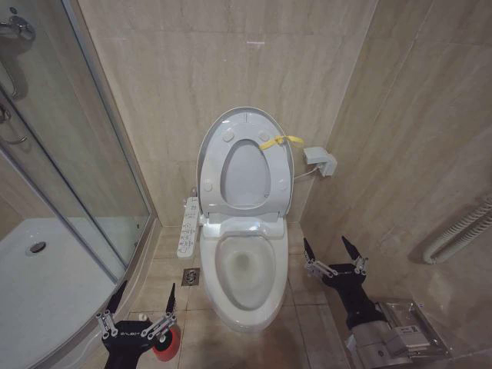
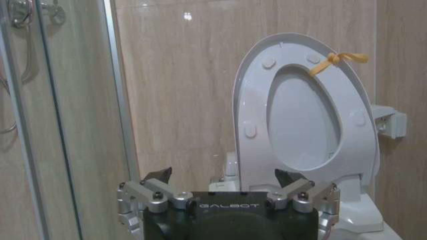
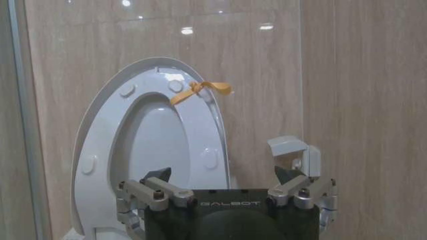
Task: Open the toilet lid, clean the toilet bowl with a toilet brush, close the toilet lid, and flush.
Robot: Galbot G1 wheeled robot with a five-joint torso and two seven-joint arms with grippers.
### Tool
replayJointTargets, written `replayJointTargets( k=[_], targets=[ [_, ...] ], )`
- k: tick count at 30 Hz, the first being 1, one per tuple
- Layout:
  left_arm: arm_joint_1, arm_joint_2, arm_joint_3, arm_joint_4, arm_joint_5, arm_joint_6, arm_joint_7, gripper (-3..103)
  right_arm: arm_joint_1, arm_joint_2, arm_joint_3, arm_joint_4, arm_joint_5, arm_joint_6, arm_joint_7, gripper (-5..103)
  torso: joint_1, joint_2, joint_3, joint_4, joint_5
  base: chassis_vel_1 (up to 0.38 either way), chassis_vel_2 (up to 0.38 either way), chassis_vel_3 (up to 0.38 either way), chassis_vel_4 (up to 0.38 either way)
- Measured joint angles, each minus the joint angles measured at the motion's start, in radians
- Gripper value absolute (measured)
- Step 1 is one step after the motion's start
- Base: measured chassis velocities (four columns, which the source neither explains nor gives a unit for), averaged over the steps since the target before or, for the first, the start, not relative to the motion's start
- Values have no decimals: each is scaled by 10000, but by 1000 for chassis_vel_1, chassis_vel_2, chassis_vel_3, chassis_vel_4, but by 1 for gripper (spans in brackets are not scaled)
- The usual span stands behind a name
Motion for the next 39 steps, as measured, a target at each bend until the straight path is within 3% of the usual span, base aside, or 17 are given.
replayJointTargets(
  k=[39],
  targets=[
    [-3,6,0,6,-14,5,-1,100,0,0,0,0,0,0,0,100,0,0,0,0,0,0,0,0,0]
  ],
)
